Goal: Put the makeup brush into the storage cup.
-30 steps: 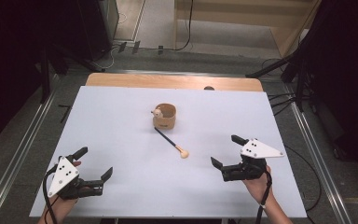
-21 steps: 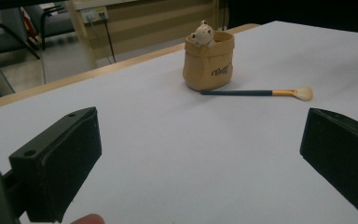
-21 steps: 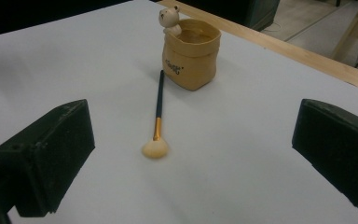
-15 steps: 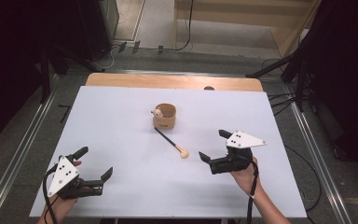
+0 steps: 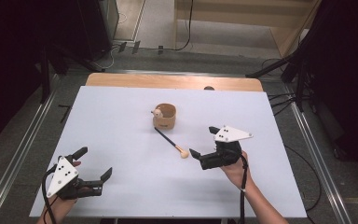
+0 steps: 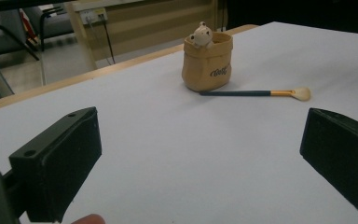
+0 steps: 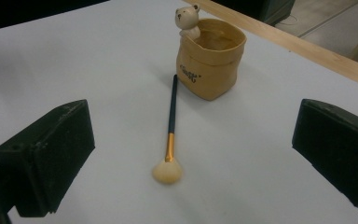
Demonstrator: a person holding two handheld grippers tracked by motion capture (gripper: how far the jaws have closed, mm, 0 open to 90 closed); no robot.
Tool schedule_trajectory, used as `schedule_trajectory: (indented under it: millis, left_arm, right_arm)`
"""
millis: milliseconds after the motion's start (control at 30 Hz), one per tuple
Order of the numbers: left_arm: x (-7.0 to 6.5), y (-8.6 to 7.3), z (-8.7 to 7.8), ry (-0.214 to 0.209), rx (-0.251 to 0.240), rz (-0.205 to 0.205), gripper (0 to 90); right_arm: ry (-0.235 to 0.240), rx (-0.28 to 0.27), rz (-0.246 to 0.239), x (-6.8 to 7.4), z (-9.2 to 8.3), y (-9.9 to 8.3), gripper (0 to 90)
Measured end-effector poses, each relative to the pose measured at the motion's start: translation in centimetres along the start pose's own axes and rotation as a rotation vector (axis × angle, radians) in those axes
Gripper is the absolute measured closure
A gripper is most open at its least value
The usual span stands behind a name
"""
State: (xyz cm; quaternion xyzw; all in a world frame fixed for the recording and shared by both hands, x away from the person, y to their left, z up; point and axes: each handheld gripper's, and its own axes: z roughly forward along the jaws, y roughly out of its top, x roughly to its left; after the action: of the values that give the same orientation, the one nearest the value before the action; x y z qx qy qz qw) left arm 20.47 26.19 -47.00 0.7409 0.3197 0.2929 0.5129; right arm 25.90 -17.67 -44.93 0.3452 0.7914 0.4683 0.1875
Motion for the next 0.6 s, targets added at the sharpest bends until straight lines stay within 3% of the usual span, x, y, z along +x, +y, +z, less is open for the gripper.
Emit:
schedule_trajectory:
  millis: [600]
  left_arm:
    - [0.0, 0.0, 0.0, -0.003, -0.001, 0.003, 0.0]
  right_arm:
    - [0.018, 0.038, 0.002, 0.0, 2.1, 1.3, 0.0]
